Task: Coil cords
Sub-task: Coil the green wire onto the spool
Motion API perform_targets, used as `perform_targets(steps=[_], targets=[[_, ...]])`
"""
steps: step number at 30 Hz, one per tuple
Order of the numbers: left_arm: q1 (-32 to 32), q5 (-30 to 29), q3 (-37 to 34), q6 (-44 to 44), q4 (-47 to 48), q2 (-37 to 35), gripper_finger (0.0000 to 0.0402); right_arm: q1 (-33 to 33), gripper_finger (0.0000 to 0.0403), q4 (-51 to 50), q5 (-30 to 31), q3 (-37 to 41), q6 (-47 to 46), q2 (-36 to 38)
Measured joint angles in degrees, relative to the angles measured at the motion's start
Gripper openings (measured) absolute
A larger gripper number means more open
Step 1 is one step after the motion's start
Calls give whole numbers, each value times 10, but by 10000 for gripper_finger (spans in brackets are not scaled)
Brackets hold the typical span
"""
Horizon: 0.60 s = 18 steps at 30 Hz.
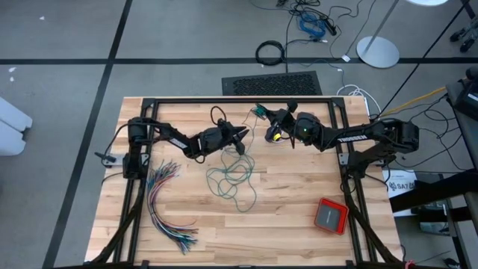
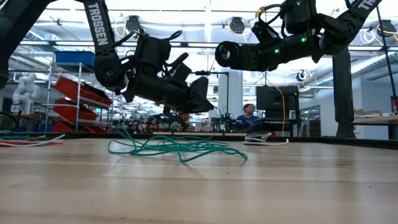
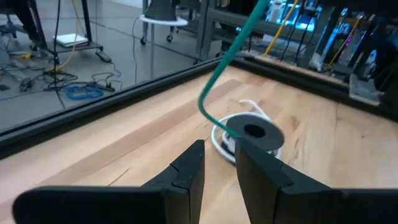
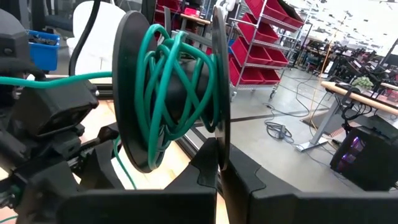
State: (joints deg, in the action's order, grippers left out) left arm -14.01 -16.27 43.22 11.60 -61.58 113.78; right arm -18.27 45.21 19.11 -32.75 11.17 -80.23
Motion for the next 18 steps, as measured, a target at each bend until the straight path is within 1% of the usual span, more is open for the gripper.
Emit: perform_targets(steps=[2,6,18], targets=[[0,7,0,0,-10,0,95,0,0,0,0,0,0,0],[-2,42,0,1,-6,-4,95,0,0,-3,0,0,0,0],[-8,42,0,17,-52,-5,95,0,0,-4,0,0,0,0]])
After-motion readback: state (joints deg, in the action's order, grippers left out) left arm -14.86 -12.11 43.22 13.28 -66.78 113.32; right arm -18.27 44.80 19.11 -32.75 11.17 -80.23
